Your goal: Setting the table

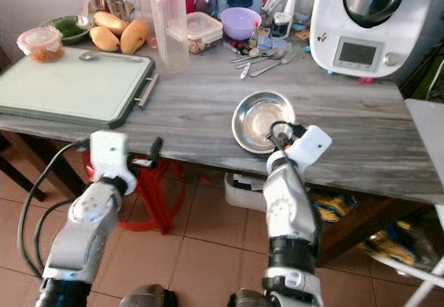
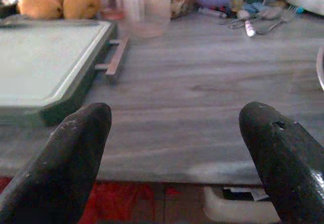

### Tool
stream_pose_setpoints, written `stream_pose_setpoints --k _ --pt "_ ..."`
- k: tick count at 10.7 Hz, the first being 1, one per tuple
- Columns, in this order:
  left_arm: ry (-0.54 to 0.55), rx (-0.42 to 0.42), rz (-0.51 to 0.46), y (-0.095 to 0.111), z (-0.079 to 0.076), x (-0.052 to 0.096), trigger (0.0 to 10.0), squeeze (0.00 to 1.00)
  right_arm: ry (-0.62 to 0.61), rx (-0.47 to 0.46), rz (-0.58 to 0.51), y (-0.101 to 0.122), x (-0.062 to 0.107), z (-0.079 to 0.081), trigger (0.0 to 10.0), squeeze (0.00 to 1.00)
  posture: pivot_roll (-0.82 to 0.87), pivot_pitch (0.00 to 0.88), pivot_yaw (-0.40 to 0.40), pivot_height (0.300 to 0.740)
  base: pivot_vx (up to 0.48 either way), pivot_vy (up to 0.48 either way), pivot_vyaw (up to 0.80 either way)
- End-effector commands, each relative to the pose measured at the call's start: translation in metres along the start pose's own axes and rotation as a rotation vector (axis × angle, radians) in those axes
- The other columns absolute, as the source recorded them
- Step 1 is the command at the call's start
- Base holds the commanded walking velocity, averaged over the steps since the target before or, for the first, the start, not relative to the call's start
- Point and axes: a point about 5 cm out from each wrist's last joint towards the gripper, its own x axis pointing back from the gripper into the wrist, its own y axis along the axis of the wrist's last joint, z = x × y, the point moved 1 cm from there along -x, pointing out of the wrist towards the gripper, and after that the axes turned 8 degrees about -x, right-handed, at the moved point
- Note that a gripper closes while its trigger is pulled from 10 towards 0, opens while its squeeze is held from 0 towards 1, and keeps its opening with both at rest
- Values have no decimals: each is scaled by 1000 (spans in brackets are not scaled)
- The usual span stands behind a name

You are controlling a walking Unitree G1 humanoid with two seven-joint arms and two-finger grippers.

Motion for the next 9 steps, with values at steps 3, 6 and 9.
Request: stream_pose_setpoints --k 3,6,9 --pt "-29 -58 -14 6 -2 -3 10000 0 -19 -124 142 -18 2 7 10000 0 52 0 12 740 0 0 0" --pt "-85 -81 -31 9 -9 -4 10000 0 9 -143 217 -24 9 18 10000 0 53 0 12 740 0 0 0" --pt "-148 -105 -35 9 -16 -2 10000 0 16 -225 267 -22 14 22 10000 0 50 0 18 740 0 0 0"
